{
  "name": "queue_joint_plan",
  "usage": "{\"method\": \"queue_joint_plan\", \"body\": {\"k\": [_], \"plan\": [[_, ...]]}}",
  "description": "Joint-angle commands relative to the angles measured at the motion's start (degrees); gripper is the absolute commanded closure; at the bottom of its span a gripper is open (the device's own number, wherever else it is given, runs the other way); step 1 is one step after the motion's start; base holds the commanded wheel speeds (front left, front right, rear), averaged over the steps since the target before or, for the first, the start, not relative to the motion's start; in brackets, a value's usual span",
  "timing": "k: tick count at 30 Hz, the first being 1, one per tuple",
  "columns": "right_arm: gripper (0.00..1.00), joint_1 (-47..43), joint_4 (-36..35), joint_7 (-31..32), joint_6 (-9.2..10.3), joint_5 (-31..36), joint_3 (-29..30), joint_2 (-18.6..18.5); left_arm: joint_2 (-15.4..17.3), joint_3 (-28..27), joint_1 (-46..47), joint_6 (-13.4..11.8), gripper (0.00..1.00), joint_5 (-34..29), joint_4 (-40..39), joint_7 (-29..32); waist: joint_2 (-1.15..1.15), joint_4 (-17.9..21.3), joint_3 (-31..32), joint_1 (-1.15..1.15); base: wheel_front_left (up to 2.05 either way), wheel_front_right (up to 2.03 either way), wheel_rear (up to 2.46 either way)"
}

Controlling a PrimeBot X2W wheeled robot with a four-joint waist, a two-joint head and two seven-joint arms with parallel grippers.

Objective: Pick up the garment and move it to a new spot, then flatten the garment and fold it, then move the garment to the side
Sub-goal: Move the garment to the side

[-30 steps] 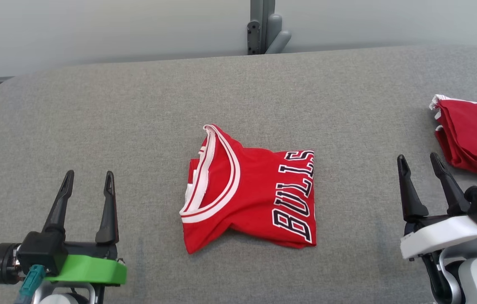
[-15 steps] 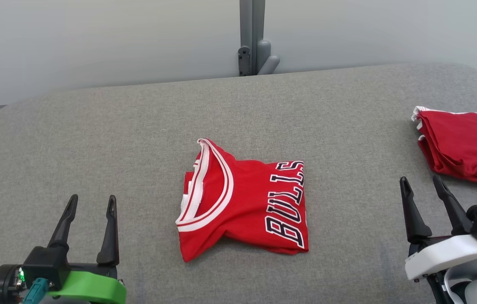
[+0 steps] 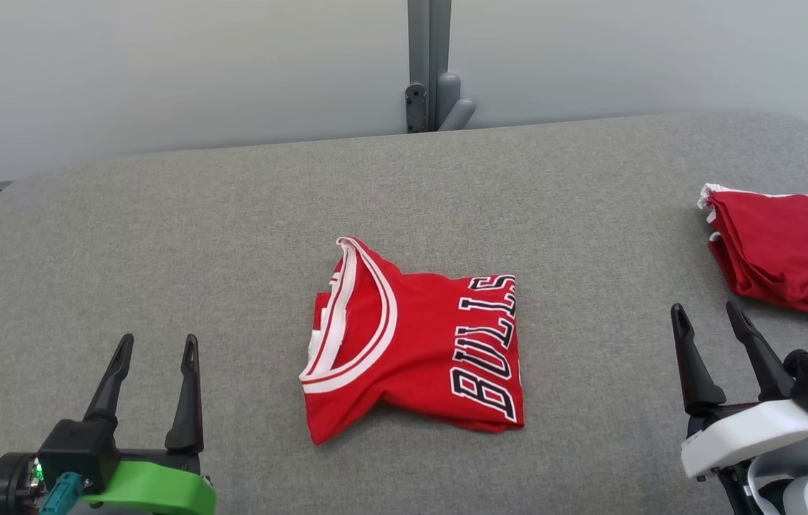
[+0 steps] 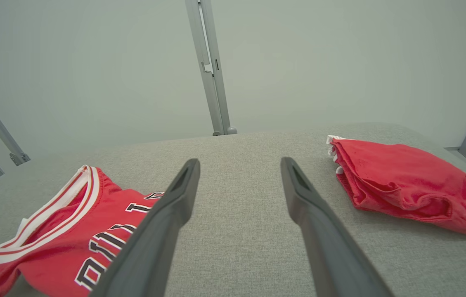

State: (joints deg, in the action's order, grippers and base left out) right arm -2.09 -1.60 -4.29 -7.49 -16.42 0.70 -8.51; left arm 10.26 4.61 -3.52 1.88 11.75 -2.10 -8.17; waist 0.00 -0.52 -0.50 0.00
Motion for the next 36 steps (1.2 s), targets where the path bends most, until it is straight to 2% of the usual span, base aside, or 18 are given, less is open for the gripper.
{"method": "queue_joint_plan", "body": {"k": [1, 8, 13, 19, 29, 35, 36], "plan": [[0.00, -0.24, -0.12, -0.31, 0.00, 0.30, -0.12, -0.06, 0.47, 0.05, -0.58, -0.31, 0.00, 0.43, -0.19, -0.11, 0.00, -0.03, -0.05, 0.00, 0.00, 0.00, 0.00], [0.00, 0.15, 0.13, -0.60, 0.00, 0.43, -0.61, -0.03, 0.54, 0.42, 0.06, -0.48, 0.00, 0.81, -0.01, -0.42, 0.00, -0.21, -0.40, 0.00, 0.00, 0.00, 0.00], [0.00, 2.78, 2.01, -0.47, 0.00, -0.86, -2.20, -1.28, 0.64, 0.90, 2.24, -0.16, 0.00, 0.80, -0.19, -0.74, 0.00, -1.12, -2.32, 0.00, 0.00, 0.00, 0.00], [0.00, 7.31, 7.72, -0.25, 0.00, -2.73, -6.24, -2.23, 0.27, 1.73, 5.22, 0.33, 0.00, 0.84, 0.14, -1.79, 0.00, -3.42, -6.11, 0.00, 0.00, 0.00, 0.00], [0.00, 17.02, 23.10, -0.40, 0.00, -6.60, -14.67, -1.72, -1.27, 2.92, 10.88, 1.13, 0.00, 1.20, 3.14, -4.77, 0.00, -8.15, -13.07, 0.00, 0.00, 0.00, 0.00], [0.00, 21.57, 30.79, 0.87, 0.00, -10.31, -19.58, -2.36, -1.82, 3.75, 13.43, 1.65, 0.00, 1.19, 5.42, -5.96, 0.00, -10.00, -14.73, 0.00, 0.00, 0.00, 0.00], [0.30, 21.92, 32.35, 1.67, 0.00, -10.87, -19.91, -2.32, -1.87, 3.80, 13.61, 1.67, 0.00, 1.16, 5.71, -6.07, 0.00, -10.09, -14.79, 0.00, 0.00, 0.00, 0.00]]}}
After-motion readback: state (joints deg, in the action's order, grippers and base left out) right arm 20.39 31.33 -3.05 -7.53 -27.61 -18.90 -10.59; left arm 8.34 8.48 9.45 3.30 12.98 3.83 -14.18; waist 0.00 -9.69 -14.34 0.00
